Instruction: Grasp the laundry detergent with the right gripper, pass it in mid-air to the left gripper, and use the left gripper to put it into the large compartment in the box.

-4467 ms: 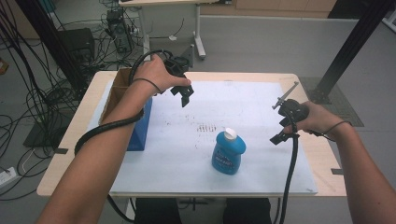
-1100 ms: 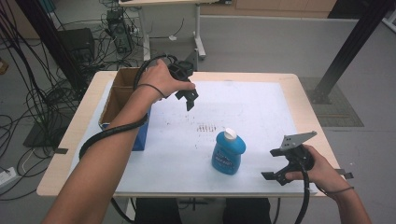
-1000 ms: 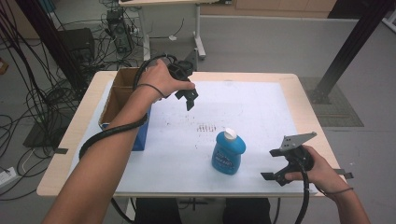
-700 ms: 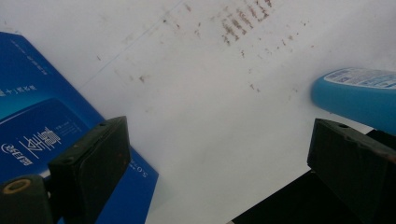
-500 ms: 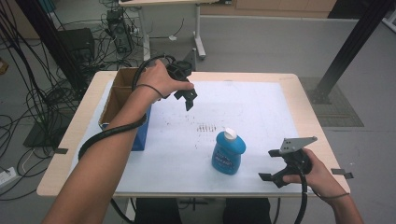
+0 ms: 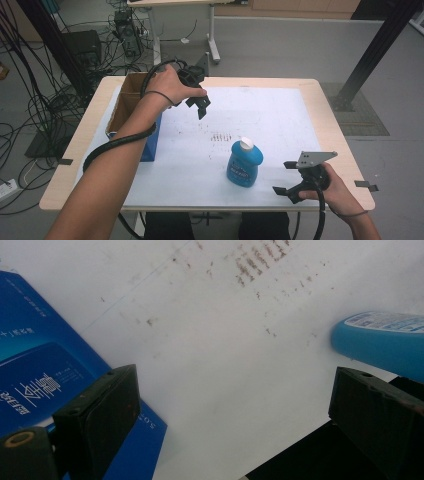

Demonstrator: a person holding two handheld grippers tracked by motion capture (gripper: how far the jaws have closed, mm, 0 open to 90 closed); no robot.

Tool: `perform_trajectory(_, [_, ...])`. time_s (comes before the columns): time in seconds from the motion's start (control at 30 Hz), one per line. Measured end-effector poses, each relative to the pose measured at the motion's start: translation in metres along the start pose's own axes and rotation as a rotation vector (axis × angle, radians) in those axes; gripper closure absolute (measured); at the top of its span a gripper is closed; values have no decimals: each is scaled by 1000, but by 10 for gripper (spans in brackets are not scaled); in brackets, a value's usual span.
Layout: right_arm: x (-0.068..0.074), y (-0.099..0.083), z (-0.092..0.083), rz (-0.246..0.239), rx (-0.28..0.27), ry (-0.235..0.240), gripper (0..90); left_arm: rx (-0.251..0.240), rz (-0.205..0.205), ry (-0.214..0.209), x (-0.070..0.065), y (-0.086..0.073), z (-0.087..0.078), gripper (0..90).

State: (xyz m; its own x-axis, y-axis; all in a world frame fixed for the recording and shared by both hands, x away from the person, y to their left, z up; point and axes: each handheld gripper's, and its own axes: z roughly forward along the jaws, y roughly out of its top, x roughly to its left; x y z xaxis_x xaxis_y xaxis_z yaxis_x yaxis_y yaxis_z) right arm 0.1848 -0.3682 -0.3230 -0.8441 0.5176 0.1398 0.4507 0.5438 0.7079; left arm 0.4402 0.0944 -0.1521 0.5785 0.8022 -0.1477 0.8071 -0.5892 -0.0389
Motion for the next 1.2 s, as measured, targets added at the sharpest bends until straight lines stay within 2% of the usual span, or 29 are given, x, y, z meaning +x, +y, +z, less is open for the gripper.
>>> perform_trajectory(0.57, [2, -16, 13, -19, -99, 57, 35, 4, -5, 1, 1, -1, 0, 70])
perform_trajectory(1.2, [2, -13, 35, -45, -128, 90, 35, 10, -4, -3, 1, -1, 4, 69])
